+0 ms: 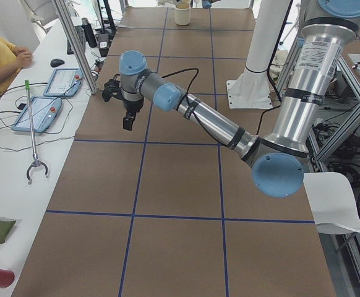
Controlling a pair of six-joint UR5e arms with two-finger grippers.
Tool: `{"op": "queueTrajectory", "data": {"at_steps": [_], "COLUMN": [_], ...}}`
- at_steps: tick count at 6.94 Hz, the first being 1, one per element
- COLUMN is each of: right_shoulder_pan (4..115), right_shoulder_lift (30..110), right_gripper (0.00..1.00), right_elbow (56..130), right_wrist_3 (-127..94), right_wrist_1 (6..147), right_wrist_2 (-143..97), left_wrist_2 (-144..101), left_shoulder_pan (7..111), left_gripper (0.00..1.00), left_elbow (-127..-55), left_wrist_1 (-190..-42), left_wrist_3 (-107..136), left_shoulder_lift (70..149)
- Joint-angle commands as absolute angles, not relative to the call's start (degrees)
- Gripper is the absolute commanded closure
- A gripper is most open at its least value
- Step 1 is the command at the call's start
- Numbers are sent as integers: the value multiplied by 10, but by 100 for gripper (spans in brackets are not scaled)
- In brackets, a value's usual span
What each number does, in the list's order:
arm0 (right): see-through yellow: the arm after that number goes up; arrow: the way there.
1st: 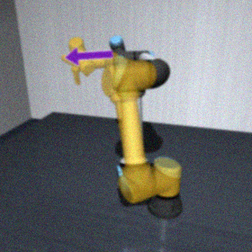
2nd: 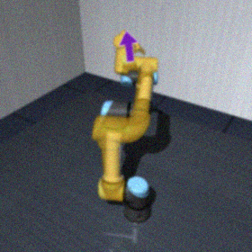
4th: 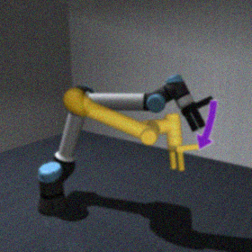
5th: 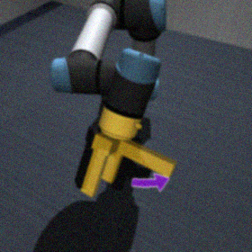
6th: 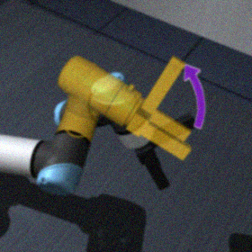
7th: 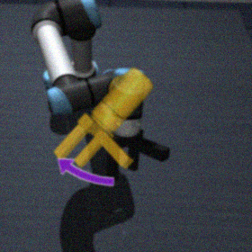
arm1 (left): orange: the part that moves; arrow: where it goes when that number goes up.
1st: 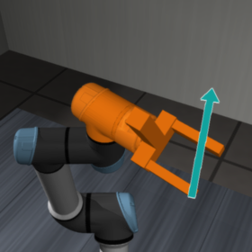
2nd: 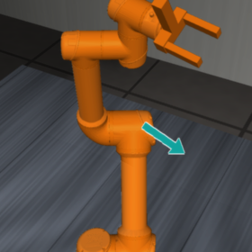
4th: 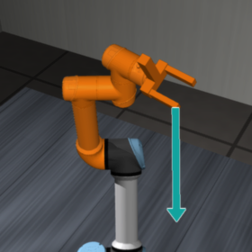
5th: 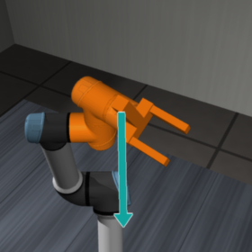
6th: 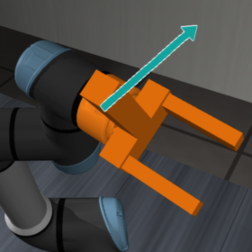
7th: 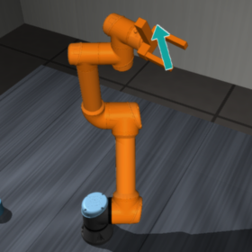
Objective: Left arm hands cup to right arm to dump lemon
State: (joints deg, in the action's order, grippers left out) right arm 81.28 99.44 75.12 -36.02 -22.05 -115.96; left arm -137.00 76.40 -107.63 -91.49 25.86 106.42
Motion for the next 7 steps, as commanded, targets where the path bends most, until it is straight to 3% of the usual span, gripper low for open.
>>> {"op": "queueTrajectory", "data": {"at_steps": [1, 7], "right_shoulder_pan": [805, 545], "right_shoulder_lift": [907, 851], "right_gripper": [100, 100], "right_elbow": [758, 967], "right_wrist_3": [-335, -337], "right_wrist_1": [-131, 118], "right_wrist_2": [-1157, -860], "left_wrist_2": [-1369, -1264], "left_shoulder_pan": [724, 548], "left_gripper": [0, 0], "left_elbow": [-1081, -1088], "left_wrist_1": [-917, -917], "left_wrist_3": [383, 739], "left_shoulder_lift": [1118, 1283]}}
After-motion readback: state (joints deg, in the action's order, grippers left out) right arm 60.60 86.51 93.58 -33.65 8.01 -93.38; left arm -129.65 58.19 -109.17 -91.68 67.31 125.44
